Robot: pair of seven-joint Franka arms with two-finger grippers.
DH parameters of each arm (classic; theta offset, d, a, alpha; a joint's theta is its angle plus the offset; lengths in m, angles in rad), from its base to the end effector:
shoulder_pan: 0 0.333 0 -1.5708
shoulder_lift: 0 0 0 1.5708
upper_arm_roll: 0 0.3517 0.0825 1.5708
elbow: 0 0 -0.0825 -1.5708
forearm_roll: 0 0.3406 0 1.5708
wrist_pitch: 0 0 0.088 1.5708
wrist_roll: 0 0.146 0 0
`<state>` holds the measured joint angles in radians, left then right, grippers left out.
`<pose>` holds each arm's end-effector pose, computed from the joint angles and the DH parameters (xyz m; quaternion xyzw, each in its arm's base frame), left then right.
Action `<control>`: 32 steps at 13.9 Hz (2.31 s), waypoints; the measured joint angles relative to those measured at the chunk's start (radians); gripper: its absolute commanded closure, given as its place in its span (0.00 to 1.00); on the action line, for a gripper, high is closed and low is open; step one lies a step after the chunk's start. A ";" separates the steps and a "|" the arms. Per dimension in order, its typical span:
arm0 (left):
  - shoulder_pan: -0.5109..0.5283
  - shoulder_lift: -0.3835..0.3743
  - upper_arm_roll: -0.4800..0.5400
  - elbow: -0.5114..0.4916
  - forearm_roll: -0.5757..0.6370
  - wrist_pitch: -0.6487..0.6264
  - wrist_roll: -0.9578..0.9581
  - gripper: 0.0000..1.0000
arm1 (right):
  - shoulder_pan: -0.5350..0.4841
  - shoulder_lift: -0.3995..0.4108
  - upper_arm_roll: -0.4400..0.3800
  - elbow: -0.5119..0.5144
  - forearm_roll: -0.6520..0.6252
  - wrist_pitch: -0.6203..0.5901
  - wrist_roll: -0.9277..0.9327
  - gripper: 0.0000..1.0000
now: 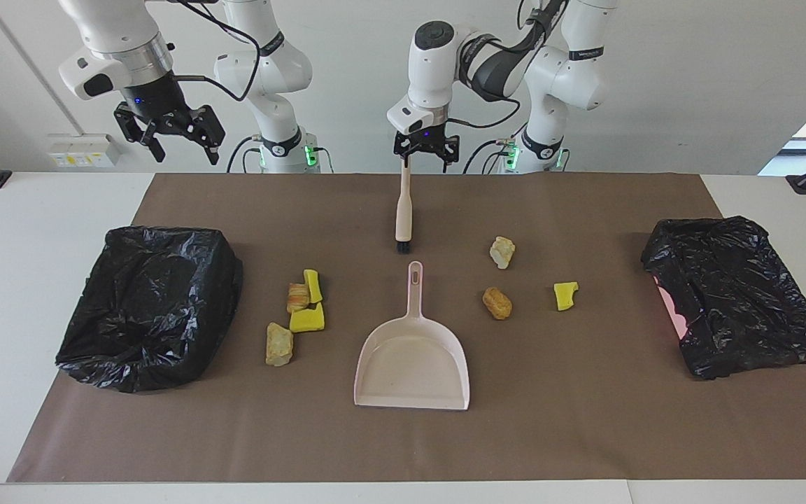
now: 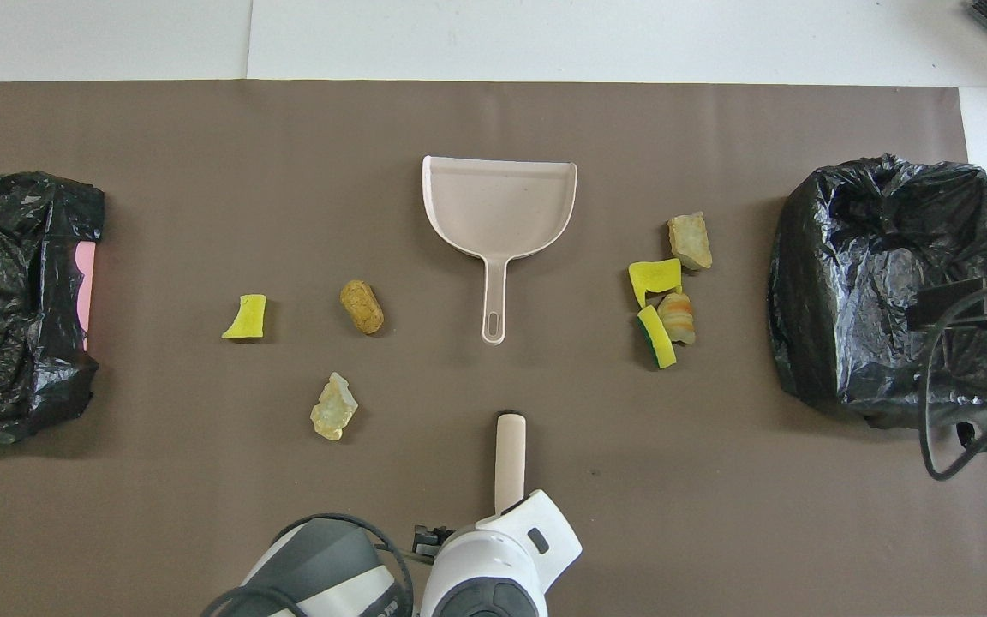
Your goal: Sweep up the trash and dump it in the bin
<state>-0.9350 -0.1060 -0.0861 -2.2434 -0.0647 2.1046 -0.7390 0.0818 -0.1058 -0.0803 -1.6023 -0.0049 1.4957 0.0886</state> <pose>0.2352 -0.3951 0.4293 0.9919 -0.1234 -0.0283 0.0019 0.4664 -0.0025 0.6528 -0.9991 0.0435 0.0007 0.0018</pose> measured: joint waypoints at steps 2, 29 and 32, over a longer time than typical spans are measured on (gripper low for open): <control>-0.030 0.041 0.001 -0.015 0.000 0.053 -0.028 0.00 | 0.000 -0.002 0.000 -0.002 0.000 0.000 0.000 0.00; 0.097 -0.048 0.043 -0.013 0.034 -0.158 -0.051 1.00 | 0.034 0.005 0.013 -0.016 0.000 0.021 0.030 0.00; 0.243 -0.107 0.047 -0.013 0.093 -0.179 -0.043 1.00 | 0.115 0.088 0.027 0.011 0.000 0.055 0.137 0.00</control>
<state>-0.6923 -0.2128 -0.0393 -2.2565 0.0282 1.9255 -0.7821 0.1965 -0.0181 -0.0529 -1.5910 -0.0046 1.5504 0.2261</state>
